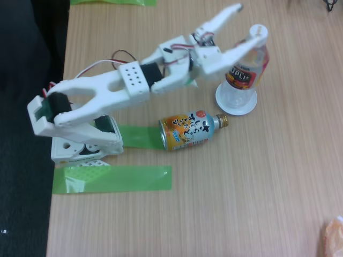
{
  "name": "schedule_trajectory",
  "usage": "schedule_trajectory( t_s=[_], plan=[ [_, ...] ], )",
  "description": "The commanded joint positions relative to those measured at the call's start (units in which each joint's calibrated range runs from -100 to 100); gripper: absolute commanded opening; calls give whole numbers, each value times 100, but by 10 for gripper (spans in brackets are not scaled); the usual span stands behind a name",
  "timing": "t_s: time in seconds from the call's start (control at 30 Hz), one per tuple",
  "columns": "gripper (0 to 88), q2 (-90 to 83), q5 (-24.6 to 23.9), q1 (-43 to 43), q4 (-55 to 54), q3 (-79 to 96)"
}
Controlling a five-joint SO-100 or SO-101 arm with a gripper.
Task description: Pick up the plastic bottle and stand it up on the white place
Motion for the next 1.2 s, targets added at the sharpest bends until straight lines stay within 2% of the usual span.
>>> schedule_trajectory(
  t_s=[0.0,0.13,0.33,0.47,0.67,0.77,0.87,1.17],
  plan=[
    [296,-618,-22,-15,-62,-64],
    [293,-1265,-43,282,-2,-127],
    [293,-1971,-699,1378,6,72],
    [293,-2408,-1612,1830,-11,307],
    [292,-2937,-3192,1882,-71,416],
    [292,-3214,-3827,1911,-19,434],
    [292,-3516,-4063,1911,-71,742],
    [292,-4902,-4278,1630,-79,1819]
  ],
)
